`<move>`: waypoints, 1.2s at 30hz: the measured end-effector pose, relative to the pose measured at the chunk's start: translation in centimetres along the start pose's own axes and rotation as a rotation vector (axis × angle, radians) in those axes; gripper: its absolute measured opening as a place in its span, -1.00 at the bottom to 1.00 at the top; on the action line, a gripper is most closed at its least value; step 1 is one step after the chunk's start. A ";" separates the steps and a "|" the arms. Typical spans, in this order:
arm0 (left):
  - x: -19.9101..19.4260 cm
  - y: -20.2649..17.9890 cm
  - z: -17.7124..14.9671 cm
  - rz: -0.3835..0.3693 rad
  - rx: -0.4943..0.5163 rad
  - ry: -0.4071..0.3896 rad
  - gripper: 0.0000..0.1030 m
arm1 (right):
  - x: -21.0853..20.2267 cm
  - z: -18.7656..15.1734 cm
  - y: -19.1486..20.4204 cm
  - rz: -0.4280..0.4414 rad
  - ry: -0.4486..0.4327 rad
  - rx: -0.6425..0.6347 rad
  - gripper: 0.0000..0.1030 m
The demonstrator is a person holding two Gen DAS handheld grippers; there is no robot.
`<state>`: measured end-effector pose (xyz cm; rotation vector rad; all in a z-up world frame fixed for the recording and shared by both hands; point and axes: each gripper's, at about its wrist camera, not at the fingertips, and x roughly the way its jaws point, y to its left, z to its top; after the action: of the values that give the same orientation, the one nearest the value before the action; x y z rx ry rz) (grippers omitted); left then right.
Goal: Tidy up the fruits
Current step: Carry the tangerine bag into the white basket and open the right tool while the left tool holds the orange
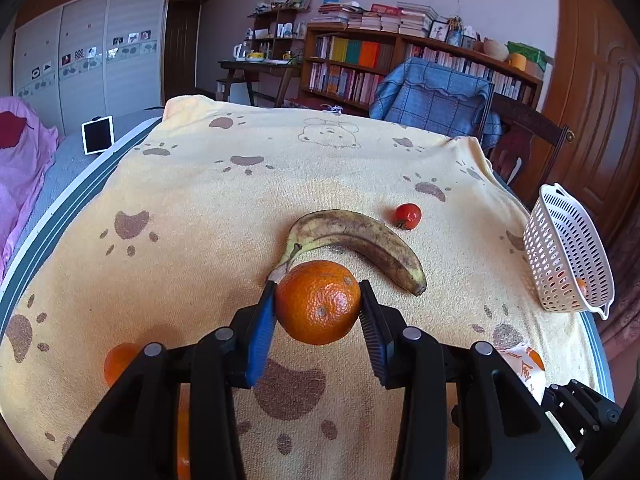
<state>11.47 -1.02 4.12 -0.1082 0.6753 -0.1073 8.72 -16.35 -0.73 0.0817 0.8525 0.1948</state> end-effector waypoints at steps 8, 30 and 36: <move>-0.2 -0.1 -0.2 -0.007 0.009 -0.005 -0.21 | -1.6 -0.2 -1.9 0.091 0.008 0.121 0.14; -0.4 -0.6 -0.2 -0.019 0.027 -0.019 -0.21 | -8.2 10.2 -11.8 -0.072 -0.215 0.228 0.13; -0.2 -0.6 -0.2 -0.022 0.027 -0.015 -0.21 | -4.0 12.8 -15.4 -0.083 -0.106 0.290 0.13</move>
<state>11.13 -1.55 4.20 -0.0903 0.6572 -0.1368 17.92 -32.14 8.32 0.3250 0.7723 -0.0128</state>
